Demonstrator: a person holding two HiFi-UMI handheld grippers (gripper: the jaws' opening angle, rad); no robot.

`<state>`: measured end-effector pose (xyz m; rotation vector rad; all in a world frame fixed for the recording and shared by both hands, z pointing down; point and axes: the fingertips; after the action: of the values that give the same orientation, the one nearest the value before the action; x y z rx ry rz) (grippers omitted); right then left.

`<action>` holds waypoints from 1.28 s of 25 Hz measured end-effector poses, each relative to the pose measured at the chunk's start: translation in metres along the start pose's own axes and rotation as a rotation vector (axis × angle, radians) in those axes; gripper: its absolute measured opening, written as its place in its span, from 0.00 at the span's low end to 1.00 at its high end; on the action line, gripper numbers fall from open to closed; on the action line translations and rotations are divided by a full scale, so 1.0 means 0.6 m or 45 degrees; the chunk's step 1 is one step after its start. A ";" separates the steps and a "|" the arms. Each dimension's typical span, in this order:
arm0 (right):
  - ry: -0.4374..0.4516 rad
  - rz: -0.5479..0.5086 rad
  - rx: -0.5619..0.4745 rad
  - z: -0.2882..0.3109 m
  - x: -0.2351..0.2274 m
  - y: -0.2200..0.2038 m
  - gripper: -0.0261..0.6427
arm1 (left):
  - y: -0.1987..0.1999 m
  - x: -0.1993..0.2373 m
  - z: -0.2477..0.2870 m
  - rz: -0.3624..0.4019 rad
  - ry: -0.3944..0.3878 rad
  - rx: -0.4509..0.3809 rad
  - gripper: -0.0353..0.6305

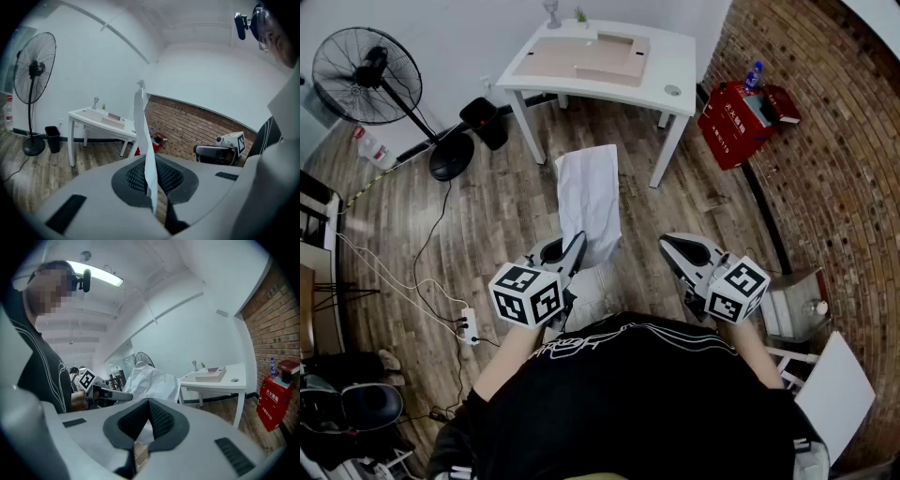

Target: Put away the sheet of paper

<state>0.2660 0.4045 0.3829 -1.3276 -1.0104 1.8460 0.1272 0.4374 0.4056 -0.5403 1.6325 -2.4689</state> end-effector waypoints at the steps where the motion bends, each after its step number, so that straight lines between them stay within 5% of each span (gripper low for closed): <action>1: -0.004 -0.007 -0.003 0.002 0.001 0.001 0.04 | 0.003 0.000 -0.001 0.005 -0.004 -0.009 0.10; 19: -0.001 0.003 0.006 0.073 -0.014 0.024 0.04 | 0.018 0.042 -0.005 0.015 -0.063 -0.048 0.10; 24: 0.139 0.090 0.020 0.130 -0.045 0.047 0.04 | 0.033 0.097 0.019 0.001 -0.027 -0.049 0.10; 32: 0.061 0.028 0.087 0.284 -0.178 0.108 0.04 | 0.071 0.254 0.111 -0.086 0.020 0.033 0.10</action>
<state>0.1291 0.2457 0.4095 -1.3411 -0.9036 1.8395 0.0067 0.3168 0.4237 -0.5834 1.6112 -2.5453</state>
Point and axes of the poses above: the fingertips, and each gripper's own axes: z forward along the fingers, x to its left, y out of its top, and after that the axes turned 11 degrees about z, right-handed
